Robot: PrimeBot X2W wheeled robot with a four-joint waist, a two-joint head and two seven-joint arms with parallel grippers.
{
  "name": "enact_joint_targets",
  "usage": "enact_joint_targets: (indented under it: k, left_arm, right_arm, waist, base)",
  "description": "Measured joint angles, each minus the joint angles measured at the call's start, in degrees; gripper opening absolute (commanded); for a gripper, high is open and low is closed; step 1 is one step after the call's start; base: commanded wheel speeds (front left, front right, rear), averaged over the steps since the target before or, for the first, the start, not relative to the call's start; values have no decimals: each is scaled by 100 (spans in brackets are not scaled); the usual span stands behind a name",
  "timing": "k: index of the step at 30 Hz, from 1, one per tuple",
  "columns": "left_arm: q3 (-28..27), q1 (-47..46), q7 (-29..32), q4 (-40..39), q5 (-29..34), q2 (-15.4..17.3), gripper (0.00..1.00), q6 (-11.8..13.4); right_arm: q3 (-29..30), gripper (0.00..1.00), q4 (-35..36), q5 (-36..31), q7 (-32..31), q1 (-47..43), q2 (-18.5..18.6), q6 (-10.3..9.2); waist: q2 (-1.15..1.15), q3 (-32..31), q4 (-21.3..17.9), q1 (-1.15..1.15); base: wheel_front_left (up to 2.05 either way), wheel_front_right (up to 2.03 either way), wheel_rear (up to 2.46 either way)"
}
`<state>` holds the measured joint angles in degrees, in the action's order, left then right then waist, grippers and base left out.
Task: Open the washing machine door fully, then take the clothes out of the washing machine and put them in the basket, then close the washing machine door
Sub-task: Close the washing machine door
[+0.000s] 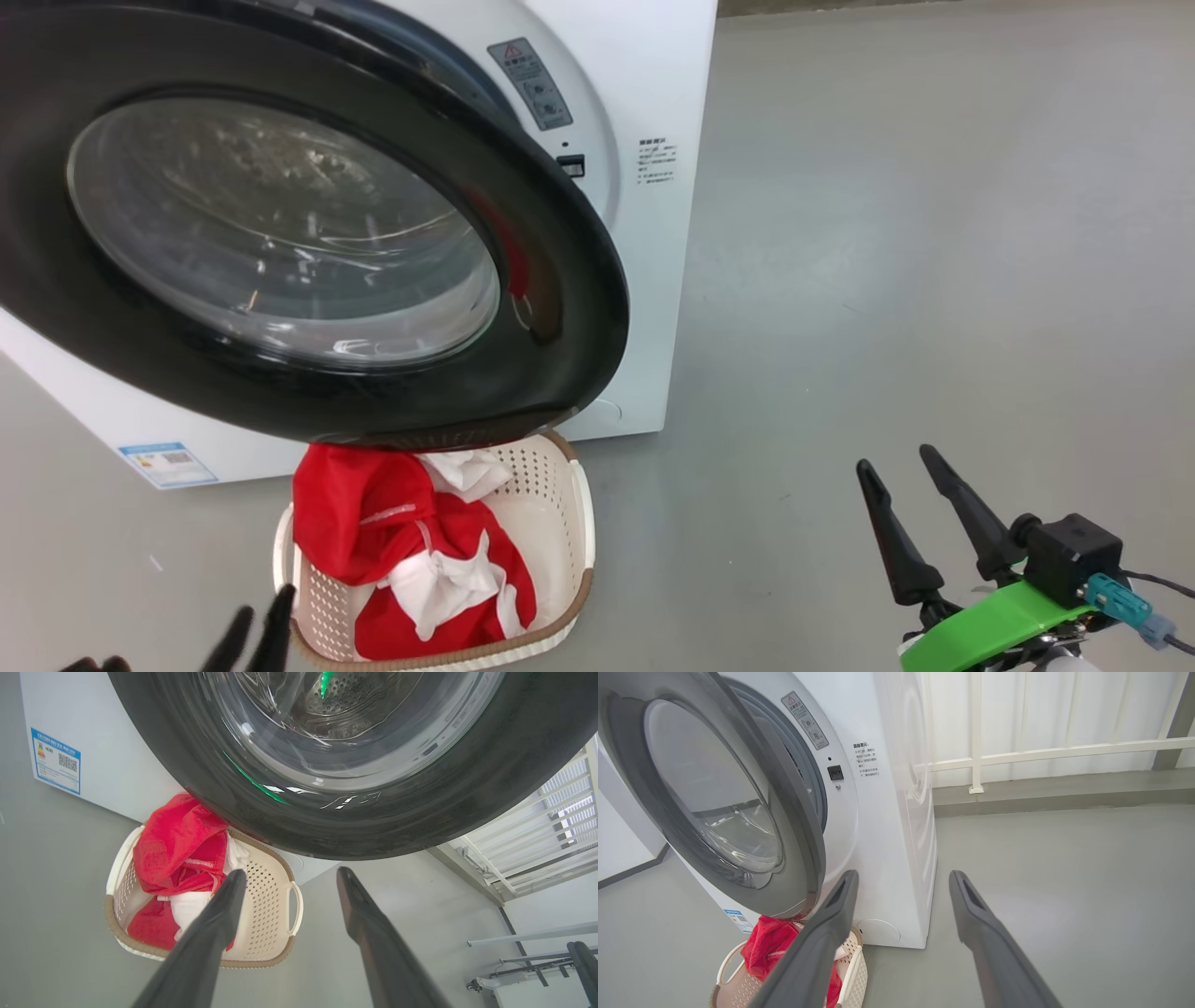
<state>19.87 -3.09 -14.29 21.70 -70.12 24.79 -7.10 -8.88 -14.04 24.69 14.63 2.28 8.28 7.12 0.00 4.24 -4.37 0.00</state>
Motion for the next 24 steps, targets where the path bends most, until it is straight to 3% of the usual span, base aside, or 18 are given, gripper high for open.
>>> enact_joint_targets:
  k: [7, 13, 24]
  left_arm:
    - [-1224, 363, -1, -58, 1564, -605, 100, -4]
    - [-1823, 580, -1, -302, 2908, -1038, 100, -5]
    - [-2746, 788, -1, -987, 4490, -1812, 100, -7]
  right_arm:
    - [77, 100, 5, 0, 0, -227, 5, 0]
    - [108, 100, 9, 0, 0, -237, 7, 0]
    - [233, 100, 29, 0, 0, -336, 12, 0]
  waist:
    - [0, -116, -72, 0]
    - [0, -200, -93, 0]
    - [0, -295, -94, 0]
  base:
    - [0, 0, 0]
    - [0, 0, 0]
    - [0, 0, 0]
